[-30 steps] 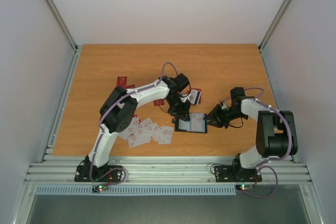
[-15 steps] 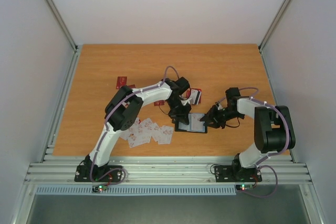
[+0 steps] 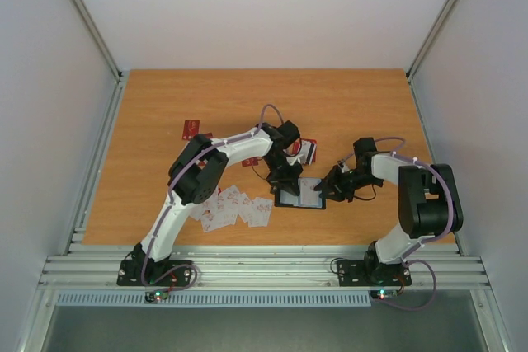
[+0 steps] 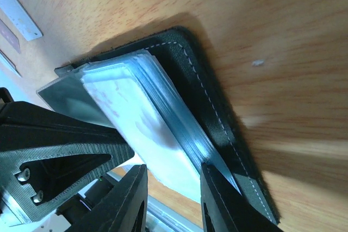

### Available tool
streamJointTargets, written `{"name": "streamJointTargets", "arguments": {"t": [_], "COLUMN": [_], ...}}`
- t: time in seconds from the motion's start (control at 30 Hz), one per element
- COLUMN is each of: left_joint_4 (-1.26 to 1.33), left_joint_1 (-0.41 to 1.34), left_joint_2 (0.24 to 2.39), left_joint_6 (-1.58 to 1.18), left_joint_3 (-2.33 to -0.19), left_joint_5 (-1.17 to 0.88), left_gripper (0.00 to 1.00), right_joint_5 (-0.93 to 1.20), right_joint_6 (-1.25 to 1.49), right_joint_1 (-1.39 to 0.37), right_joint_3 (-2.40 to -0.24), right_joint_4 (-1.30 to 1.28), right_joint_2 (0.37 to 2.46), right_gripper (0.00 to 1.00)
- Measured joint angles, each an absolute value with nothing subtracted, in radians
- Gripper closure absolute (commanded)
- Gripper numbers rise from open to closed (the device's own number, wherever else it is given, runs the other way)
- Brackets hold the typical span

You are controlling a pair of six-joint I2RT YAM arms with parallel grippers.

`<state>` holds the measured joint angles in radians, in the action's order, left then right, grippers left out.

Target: Put the credit cards into the card holder

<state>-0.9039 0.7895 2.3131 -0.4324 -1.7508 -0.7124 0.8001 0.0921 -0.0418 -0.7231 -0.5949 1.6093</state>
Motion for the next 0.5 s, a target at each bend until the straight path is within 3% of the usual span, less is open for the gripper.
{"name": "streamJointTargets", "arguments": {"t": [0.5], "left_joint_4": [-0.956], "left_joint_1": [0.791], "left_joint_2": [2.356], "left_joint_6": [-0.406], "left_joint_3": [-1.810], "left_joint_5": [-0.713], "left_gripper": [1.00], "right_joint_5": [0.771], "right_joint_6": [0.084], "right_joint_1": [-0.062], "right_joint_3": [-0.731], "right_joint_4": [-0.595], "right_joint_2": [1.620], "right_gripper": [0.72]}}
